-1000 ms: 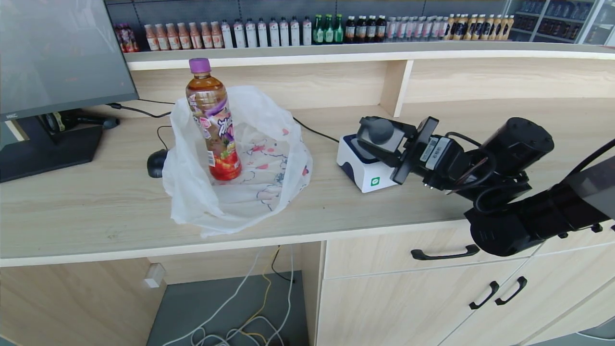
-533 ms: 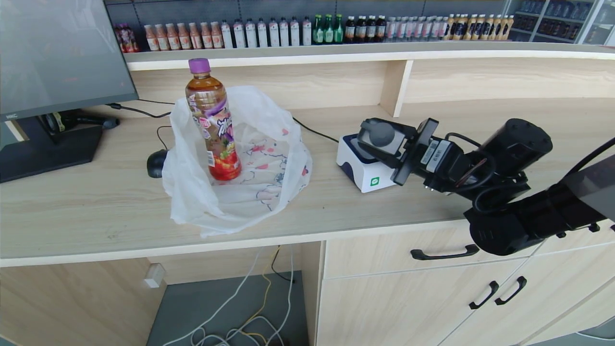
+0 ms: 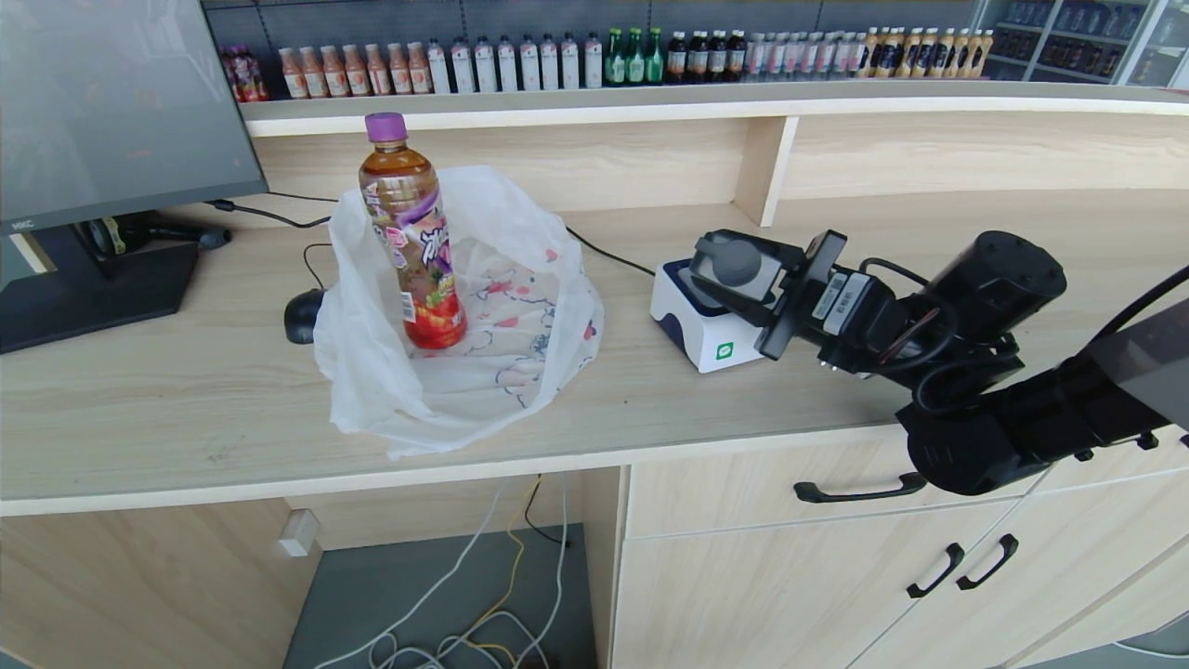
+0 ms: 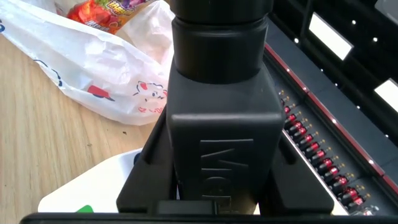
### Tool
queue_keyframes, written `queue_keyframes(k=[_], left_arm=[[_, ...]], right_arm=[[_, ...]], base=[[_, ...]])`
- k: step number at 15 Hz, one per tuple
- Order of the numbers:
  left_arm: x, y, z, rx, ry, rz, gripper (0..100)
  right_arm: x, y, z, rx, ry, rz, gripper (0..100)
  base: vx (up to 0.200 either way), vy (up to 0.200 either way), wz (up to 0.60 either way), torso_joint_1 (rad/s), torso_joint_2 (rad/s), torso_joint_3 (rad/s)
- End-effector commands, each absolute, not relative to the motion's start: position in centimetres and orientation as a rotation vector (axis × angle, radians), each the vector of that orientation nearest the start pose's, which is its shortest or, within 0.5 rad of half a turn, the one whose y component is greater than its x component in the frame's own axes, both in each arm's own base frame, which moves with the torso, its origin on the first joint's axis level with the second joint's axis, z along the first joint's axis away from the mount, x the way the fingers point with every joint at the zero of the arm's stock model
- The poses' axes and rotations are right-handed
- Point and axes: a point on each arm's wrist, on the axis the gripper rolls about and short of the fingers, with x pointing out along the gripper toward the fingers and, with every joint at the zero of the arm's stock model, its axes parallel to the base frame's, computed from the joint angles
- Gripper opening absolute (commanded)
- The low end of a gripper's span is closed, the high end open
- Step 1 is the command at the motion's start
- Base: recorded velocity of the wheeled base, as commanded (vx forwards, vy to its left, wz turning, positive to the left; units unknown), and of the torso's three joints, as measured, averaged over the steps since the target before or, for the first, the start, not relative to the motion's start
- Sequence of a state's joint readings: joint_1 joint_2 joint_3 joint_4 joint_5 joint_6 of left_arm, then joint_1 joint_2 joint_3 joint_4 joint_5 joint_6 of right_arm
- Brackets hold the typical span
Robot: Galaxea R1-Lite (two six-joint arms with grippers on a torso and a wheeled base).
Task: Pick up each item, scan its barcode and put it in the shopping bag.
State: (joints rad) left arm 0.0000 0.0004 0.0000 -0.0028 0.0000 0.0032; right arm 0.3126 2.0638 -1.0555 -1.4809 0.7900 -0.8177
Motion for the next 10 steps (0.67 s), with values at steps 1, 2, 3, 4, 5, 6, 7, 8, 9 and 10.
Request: queue_keyframes(k=[1, 2, 3, 4, 5, 6, 7, 8, 9, 10], left_arm=[[-2.3, 0.0, 7.6, 0.003, -0.003, 0.000, 100], [-2.3, 0.0, 7.6, 0.003, -0.003, 0.000, 100], [-2.3, 0.0, 7.6, 0.003, -0.003, 0.000, 100], [-2.3, 0.0, 7.6, 0.003, -0.003, 0.000, 100], [-2.3, 0.0, 7.6, 0.003, -0.003, 0.000, 100], [-2.3, 0.0, 7.6, 0.003, -0.003, 0.000, 100], [-2.3, 0.0, 7.6, 0.003, -0.003, 0.000, 100], [-2.3, 0.0, 7.6, 0.003, -0.003, 0.000, 100], [-2.3, 0.0, 7.6, 0.003, -0.003, 0.000, 100], [-2.3, 0.0, 7.6, 0.003, -0.003, 0.000, 100]], right_arm=[[36.1, 13.3, 20.1, -0.835, -0.903, 0.827, 0], [36.1, 13.3, 20.1, -0.837, -0.904, 0.826, 0], [36.1, 13.4, 20.0, -0.836, -0.903, 0.827, 0], [36.1, 13.4, 20.0, -0.836, -0.903, 0.827, 0], [36.1, 13.4, 19.9, -0.835, -0.901, 0.828, 0], [36.2, 13.4, 20.0, -0.836, -0.904, 0.825, 0], [36.2, 13.5, 20.0, -0.836, -0.902, 0.826, 0], [36.2, 13.4, 20.2, -0.835, -0.907, 0.822, 0], [36.2, 13.4, 20.7, -0.835, -0.910, 0.819, 0], [36.1, 13.5, 21.3, -0.836, -0.917, 0.816, 0]], base=[[0.000, 0.000, 0.00, 0.000, 0.00, 0.000], [0.000, 0.000, 0.00, 0.000, 0.00, 0.000], [0.000, 0.000, 0.00, 0.000, 0.00, 0.000], [0.000, 0.000, 0.00, 0.000, 0.00, 0.000], [0.000, 0.000, 0.00, 0.000, 0.00, 0.000], [0.000, 0.000, 0.00, 0.000, 0.00, 0.000], [0.000, 0.000, 0.00, 0.000, 0.00, 0.000], [0.000, 0.000, 0.00, 0.000, 0.00, 0.000], [0.000, 0.000, 0.00, 0.000, 0.00, 0.000], [0.000, 0.000, 0.00, 0.000, 0.00, 0.000]])
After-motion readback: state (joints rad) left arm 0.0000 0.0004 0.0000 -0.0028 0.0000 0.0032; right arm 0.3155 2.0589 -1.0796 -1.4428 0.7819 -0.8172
